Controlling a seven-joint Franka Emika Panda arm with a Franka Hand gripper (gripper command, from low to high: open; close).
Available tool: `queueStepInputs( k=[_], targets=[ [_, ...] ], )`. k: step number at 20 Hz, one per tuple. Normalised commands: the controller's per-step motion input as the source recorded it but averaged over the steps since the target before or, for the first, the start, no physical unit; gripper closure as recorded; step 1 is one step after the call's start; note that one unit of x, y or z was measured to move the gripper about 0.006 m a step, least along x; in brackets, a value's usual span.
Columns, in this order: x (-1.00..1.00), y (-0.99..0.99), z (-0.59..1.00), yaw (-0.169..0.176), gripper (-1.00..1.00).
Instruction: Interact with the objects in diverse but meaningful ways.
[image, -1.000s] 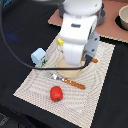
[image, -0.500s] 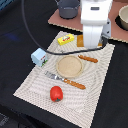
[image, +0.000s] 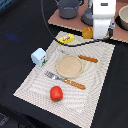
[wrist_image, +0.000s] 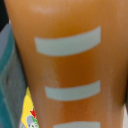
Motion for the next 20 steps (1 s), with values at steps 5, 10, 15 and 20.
queueStepInputs(
  k=[5, 10, 15, 20],
  targets=[
    [-0.28, 0.0, -0.45, 0.0, 1.0],
    [-0.48, 0.21, -0.49, 0.0, 1.0],
    [-0.43, 0.26, -0.41, 0.0, 1.0],
    [-0.25, 0.22, -0.17, 0.0, -1.0]
  ],
)
